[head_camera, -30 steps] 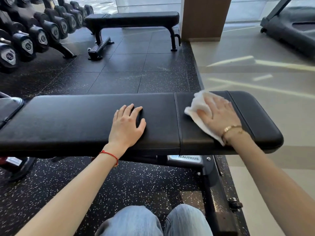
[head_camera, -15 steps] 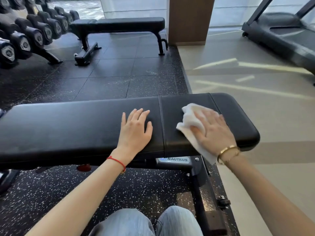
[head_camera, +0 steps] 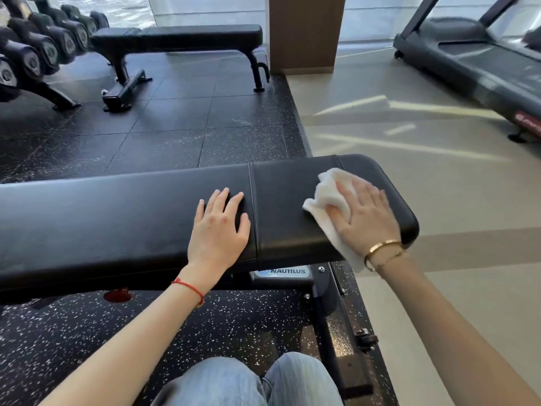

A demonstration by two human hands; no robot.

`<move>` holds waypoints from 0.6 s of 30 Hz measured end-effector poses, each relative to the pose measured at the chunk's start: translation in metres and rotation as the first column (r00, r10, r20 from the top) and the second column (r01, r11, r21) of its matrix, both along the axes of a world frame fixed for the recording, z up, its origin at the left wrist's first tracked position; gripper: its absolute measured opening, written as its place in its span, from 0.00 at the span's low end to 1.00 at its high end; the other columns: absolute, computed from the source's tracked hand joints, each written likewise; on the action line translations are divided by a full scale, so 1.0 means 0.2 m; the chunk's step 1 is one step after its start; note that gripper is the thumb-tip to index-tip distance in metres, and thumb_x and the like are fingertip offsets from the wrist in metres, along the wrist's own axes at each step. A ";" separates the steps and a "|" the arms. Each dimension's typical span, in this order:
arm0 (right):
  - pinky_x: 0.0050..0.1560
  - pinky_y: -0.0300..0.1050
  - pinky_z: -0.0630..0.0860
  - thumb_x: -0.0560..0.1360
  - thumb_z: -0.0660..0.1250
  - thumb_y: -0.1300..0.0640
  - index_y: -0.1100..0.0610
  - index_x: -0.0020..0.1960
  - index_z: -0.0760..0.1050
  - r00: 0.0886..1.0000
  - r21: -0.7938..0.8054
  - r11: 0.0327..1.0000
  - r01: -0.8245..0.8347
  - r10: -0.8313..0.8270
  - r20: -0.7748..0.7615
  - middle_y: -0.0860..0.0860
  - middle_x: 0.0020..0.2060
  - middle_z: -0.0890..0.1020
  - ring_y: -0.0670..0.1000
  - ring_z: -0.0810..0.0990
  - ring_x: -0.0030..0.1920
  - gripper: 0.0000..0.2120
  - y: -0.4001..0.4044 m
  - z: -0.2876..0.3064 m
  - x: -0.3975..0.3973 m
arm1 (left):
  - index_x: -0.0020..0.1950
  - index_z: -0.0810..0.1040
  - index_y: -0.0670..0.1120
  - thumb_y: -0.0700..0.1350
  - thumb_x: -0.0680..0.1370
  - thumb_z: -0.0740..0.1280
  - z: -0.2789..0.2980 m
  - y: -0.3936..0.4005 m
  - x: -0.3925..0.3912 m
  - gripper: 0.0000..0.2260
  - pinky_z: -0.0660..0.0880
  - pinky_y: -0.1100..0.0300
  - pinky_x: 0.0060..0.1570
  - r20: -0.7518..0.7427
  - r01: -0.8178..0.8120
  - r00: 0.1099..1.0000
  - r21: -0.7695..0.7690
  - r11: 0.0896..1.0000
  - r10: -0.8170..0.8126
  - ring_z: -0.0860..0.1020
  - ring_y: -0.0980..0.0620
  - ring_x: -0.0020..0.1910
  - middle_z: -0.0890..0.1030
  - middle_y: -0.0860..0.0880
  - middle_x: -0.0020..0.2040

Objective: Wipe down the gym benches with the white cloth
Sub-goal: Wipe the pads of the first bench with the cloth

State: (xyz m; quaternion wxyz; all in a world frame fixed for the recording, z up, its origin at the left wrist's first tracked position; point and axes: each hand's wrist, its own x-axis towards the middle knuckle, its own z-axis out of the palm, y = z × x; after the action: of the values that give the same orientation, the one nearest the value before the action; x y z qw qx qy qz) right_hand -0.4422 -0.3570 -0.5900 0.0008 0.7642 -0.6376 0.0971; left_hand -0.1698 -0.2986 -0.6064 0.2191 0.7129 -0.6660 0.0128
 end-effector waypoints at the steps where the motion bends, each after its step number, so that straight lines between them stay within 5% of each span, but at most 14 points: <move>1: 0.77 0.53 0.43 0.74 0.41 0.36 0.51 0.78 0.54 0.998 0.037 0.997 0.063 -0.063 -0.003 0.56 0.76 0.60 0.58 0.54 0.76 0.37 -0.07 0.01 -0.02 | 0.75 0.67 0.48 0.50 0.82 0.59 0.00 0.00 0.00 0.22 0.54 0.46 0.77 0.003 0.000 1.000 -0.003 1.000 0.000 0.60 0.46 0.77 0.66 0.43 0.76; 4: 0.77 0.56 0.44 0.77 0.43 0.34 0.51 0.79 0.51 0.985 0.113 0.980 0.166 -0.170 0.022 0.57 0.78 0.56 0.59 0.51 0.77 0.36 -0.34 0.04 -0.04 | 0.75 0.68 0.48 0.50 0.81 0.57 -0.01 0.00 -0.01 0.21 0.55 0.44 0.76 0.010 -0.002 1.000 -0.012 1.000 0.002 0.61 0.46 0.77 0.67 0.43 0.75; 8: 0.77 0.57 0.44 0.74 0.41 0.29 0.53 0.80 0.49 0.997 0.175 0.982 0.064 -0.058 -0.042 0.58 0.78 0.55 0.60 0.50 0.77 0.42 -0.52 0.09 0.09 | 0.74 0.69 0.48 0.51 0.80 0.57 0.00 0.00 -0.01 0.22 0.56 0.44 0.76 0.008 -0.010 1.000 -0.011 1.000 0.011 0.63 0.46 0.76 0.68 0.43 0.74; 13: 0.77 0.54 0.41 0.76 0.44 0.30 0.43 0.79 0.44 0.981 0.126 0.973 -0.194 0.194 0.013 0.53 0.79 0.51 0.56 0.46 0.78 0.36 -0.31 0.08 0.08 | 0.72 0.71 0.49 0.54 0.78 0.55 0.02 0.01 -0.01 0.24 0.58 0.45 0.75 -0.005 -0.019 1.000 -0.029 0.999 0.018 0.65 0.47 0.75 0.71 0.44 0.73; 18: 0.77 0.56 0.49 0.77 0.45 0.32 0.48 0.79 0.51 0.911 -0.024 0.911 -0.411 0.409 -0.058 0.51 0.77 0.59 0.57 0.55 0.77 0.35 0.10 0.06 -0.08 | 0.72 0.71 0.48 0.54 0.78 0.54 0.01 0.01 -0.01 0.24 0.57 0.44 0.76 -0.014 -0.020 1.000 -0.018 1.000 0.020 0.64 0.46 0.75 0.70 0.44 0.73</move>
State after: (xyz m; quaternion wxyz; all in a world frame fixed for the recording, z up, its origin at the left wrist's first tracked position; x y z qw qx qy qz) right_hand -0.4591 -0.3368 -0.5771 0.0106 0.8830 -0.4612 0.0866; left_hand -0.1728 -0.2970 -0.6042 0.2299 0.7177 -0.6571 0.0162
